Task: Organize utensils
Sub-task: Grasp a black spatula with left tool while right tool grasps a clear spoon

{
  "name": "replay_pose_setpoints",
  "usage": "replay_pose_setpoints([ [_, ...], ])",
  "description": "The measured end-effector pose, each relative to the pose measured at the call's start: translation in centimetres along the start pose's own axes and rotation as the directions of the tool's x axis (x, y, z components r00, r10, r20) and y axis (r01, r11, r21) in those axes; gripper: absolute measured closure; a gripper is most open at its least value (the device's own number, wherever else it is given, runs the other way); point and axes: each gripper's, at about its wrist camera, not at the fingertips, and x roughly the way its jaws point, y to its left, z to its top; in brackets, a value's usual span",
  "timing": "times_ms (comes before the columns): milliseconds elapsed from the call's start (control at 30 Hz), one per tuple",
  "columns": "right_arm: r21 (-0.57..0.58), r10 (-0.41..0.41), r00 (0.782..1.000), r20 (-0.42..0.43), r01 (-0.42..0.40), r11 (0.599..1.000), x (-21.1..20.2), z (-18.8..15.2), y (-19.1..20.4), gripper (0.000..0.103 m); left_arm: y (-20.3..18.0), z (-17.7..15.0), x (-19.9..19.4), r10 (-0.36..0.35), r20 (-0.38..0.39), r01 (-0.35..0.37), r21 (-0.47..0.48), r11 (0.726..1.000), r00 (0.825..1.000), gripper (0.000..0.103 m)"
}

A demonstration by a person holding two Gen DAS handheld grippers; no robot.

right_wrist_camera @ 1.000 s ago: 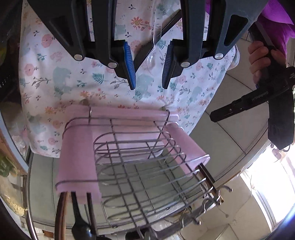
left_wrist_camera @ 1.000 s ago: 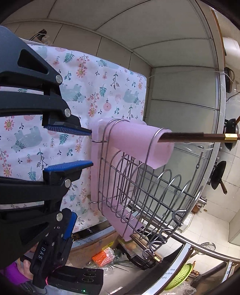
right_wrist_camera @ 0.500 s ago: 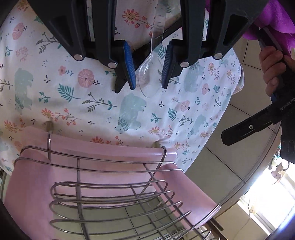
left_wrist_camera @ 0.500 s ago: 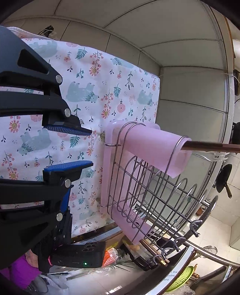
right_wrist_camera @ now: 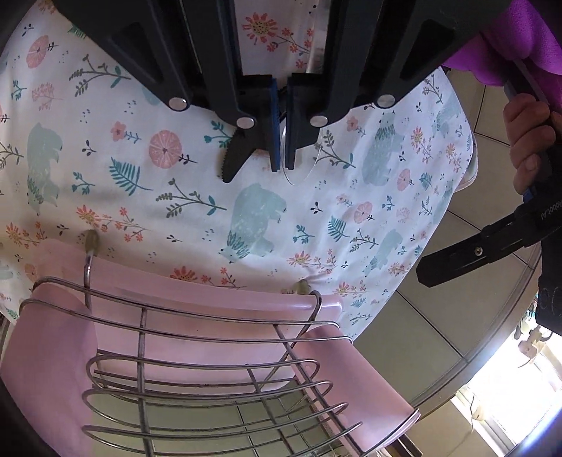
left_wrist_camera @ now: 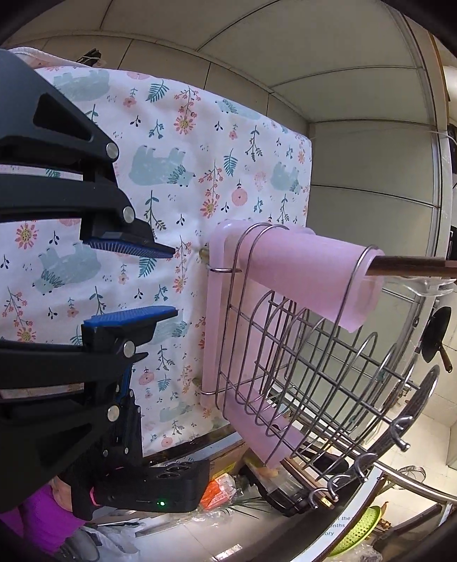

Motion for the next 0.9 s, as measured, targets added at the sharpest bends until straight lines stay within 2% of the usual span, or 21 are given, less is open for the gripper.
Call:
replay_pose_setpoints([
  [233,0.093,-0.005,0.992,0.125,-0.007,0.996,-4.2,-0.4,-2.4,0.101,-1.5,0.0,1.3,-0.07,-0.084,0.073,0.037,0.997,0.994,0.075],
  [367,0.14,-0.038,0.979,0.201,0.01,0.99,-6.7,-0.8,-3.8,0.101,-3.2,0.1,2.8,-0.132,-0.173,0.143,0.053,0.988,0.976,0.075],
  [533,0.189,-0.078,0.961,0.267,0.028,0.982,-9.2,-1.6,-5.4,0.101,-5.8,0.3,5.1,-0.162,-0.281,0.194,0.09,0.977,0.946,0.075],
  [667,0.216,-0.094,0.951,0.295,0.03,0.976,-10.3,-2.3,-6.4,0.101,-7.5,0.2,8.0,-0.128,-0.378,0.185,0.118,0.976,0.917,0.075],
  [733,0.228,-0.097,0.948,0.304,0.027,0.973,-10.6,-2.6,-6.9,0.101,-8.0,0.2,9.3,-0.093,-0.41,0.163,0.139,0.977,0.907,0.075],
  [900,0.255,-0.095,0.945,0.312,0.013,0.967,-10.9,-3.3,-8.0,0.101,-8.8,0.2,12.3,-0.047,-0.493,0.134,0.144,0.98,0.869,0.075],
])
